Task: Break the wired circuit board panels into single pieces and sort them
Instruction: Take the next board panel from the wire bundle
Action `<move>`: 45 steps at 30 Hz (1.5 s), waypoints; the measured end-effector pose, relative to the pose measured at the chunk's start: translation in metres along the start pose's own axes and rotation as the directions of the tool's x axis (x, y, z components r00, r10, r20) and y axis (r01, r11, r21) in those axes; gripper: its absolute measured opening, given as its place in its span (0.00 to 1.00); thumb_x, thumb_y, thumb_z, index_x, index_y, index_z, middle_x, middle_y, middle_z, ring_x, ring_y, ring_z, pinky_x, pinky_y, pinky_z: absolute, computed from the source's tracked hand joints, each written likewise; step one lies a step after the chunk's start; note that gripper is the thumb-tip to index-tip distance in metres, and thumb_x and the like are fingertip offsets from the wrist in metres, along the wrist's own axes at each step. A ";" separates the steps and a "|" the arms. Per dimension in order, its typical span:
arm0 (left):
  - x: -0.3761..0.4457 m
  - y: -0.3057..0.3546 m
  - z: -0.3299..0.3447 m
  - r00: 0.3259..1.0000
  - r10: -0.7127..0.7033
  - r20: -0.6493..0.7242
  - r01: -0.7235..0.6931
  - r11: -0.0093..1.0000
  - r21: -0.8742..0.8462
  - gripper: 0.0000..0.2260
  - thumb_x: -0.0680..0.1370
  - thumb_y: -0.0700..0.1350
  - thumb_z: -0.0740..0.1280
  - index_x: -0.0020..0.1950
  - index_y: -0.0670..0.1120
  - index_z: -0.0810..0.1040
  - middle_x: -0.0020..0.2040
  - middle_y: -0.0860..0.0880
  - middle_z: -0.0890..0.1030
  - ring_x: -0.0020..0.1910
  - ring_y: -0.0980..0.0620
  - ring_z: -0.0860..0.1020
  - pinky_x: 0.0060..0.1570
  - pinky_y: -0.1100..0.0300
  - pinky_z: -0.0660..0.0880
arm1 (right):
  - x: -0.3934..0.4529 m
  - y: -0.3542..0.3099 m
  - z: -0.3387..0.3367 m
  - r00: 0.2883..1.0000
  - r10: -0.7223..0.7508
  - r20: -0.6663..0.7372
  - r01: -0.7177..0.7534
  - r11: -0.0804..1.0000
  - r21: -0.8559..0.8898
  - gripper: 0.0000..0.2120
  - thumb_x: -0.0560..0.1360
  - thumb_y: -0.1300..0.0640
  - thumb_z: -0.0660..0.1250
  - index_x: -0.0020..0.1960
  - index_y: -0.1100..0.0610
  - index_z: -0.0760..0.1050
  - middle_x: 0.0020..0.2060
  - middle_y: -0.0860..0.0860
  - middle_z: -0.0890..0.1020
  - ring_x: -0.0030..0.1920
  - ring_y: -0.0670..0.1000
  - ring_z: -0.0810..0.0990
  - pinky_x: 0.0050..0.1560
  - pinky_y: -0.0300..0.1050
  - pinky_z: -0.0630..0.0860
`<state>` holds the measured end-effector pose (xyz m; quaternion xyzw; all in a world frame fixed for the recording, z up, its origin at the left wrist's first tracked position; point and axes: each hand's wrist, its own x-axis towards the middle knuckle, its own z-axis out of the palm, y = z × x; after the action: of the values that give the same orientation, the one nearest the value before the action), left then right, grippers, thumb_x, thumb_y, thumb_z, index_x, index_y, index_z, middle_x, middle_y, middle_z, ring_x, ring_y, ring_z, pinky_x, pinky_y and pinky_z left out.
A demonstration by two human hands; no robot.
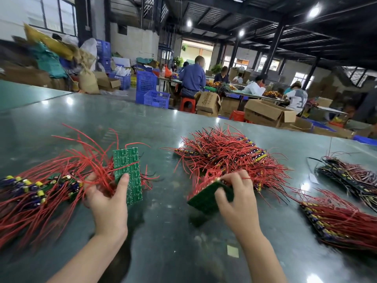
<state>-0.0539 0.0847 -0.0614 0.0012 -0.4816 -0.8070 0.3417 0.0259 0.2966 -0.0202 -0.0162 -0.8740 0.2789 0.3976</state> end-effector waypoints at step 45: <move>-0.002 0.012 -0.004 0.966 -0.168 0.198 0.167 0.986 0.025 0.09 0.73 0.38 0.72 0.45 0.52 0.78 0.41 0.59 0.82 0.42 0.61 0.78 0.50 0.65 0.74 | 0.033 -0.011 0.060 0.933 0.194 0.303 0.015 0.821 -0.570 0.12 0.78 0.57 0.62 0.60 0.56 0.66 0.58 0.52 0.74 0.60 0.54 0.71 0.47 0.46 0.74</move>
<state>-0.0445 0.0787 -0.0547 -0.0375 -0.5149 -0.8271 0.2223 -0.0365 0.2671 -0.0234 -0.1250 -0.9714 0.0256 0.2003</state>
